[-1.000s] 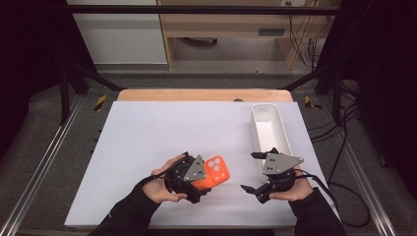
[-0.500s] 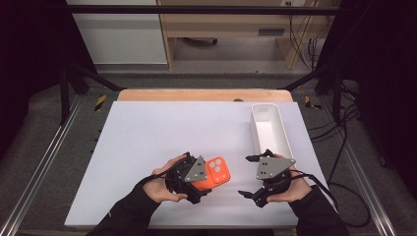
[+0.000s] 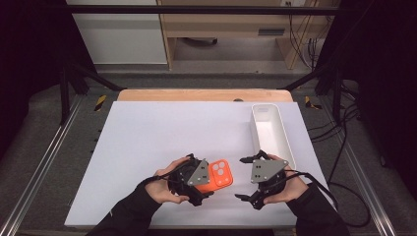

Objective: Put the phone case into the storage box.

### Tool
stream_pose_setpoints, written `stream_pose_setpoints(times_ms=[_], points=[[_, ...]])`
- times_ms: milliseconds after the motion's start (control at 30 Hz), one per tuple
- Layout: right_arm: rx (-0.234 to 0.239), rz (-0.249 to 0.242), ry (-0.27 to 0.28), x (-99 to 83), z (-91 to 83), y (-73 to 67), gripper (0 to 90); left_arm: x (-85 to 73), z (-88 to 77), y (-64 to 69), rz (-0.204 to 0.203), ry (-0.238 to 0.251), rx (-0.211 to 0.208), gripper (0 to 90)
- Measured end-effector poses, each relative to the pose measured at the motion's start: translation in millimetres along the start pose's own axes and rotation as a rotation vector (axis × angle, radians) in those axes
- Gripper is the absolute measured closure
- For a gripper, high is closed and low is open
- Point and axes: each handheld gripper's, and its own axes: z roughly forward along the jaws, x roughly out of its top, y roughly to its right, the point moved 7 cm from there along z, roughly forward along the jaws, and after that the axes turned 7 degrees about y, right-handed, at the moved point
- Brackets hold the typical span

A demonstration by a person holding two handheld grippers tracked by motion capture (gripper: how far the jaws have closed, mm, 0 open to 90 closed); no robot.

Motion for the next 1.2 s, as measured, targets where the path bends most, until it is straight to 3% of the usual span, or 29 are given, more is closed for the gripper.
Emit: stream_pose_setpoints(times_ms=[1200], points=[[0.091,-0.033,0.026,-4.2,18.0,-4.4,2.3,17.5,10.3,18.6,0.075,0.034,-0.059,13.7]])
